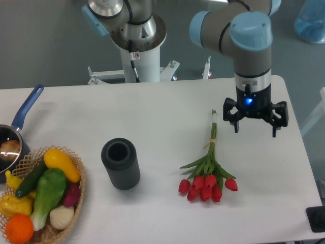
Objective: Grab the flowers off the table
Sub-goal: 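Move the open gripper over the green tulip stems and lower it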
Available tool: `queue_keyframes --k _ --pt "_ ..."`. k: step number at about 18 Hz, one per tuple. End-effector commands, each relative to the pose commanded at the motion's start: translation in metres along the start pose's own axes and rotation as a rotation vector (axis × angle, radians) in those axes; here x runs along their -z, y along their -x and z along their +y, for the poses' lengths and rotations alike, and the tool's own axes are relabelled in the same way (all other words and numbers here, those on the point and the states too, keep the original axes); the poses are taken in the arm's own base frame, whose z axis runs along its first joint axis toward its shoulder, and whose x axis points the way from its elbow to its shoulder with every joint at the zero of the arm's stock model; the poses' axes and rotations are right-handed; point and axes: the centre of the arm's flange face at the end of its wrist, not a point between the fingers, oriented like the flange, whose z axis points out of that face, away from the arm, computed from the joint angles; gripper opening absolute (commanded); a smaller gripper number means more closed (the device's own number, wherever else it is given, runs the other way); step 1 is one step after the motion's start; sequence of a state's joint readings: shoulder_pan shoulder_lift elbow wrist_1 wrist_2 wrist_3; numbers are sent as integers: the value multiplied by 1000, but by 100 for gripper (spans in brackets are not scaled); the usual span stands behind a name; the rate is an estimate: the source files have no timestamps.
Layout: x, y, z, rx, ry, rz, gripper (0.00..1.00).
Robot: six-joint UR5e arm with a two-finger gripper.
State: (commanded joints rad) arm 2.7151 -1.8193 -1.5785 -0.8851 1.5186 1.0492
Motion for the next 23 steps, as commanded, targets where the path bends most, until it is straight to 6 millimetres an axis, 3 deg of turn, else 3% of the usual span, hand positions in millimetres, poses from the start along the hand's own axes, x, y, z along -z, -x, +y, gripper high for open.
queue_keyframes --k 6,12,16,23 --pt "7 -12 -5 -8 -3 -3 100" --pt "-32 -43 16 -1 20 42 100" --pt "-41 -53 22 0 37 68 100" --pt "-83 -87 42 -23 139 140 100"
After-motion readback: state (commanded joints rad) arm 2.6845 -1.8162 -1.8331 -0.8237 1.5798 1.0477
